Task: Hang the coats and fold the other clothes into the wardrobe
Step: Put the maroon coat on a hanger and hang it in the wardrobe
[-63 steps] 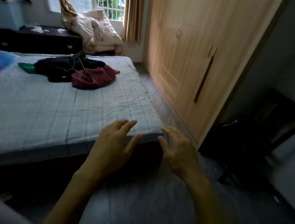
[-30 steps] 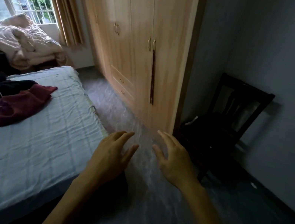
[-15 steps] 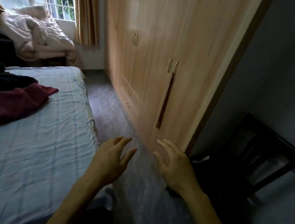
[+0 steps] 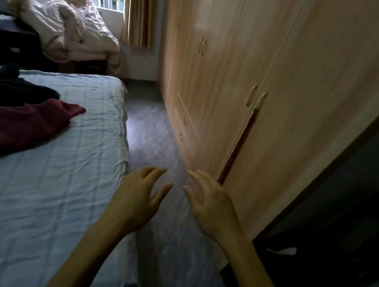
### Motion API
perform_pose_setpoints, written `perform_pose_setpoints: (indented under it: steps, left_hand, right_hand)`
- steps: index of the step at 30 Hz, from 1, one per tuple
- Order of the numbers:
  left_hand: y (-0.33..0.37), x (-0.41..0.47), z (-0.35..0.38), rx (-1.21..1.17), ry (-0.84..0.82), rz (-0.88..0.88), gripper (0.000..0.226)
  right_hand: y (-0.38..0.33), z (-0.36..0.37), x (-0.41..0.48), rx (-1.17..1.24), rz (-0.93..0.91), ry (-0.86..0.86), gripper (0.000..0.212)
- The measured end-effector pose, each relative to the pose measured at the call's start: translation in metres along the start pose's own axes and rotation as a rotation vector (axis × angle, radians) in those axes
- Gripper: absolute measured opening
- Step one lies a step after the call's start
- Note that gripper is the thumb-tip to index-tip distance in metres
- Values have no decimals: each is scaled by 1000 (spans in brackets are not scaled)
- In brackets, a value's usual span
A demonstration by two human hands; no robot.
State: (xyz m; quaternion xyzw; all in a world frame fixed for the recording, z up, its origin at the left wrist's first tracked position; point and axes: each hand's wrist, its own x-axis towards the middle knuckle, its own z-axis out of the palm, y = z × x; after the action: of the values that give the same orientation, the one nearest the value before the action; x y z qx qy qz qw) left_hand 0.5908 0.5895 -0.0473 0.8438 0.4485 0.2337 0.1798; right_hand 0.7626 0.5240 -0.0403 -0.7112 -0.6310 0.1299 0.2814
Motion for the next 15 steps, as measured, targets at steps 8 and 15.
perform_pose_setpoints:
  steps: [8, 15]
  left_hand:
    - [-1, 115, 41, 44, 82, -153, 58]
    - [5, 201, 41, 86, 153, -291, 64]
  right_hand:
    - [79, -9, 132, 62, -165, -54, 46]
    - [100, -35, 253, 141, -349, -111, 42]
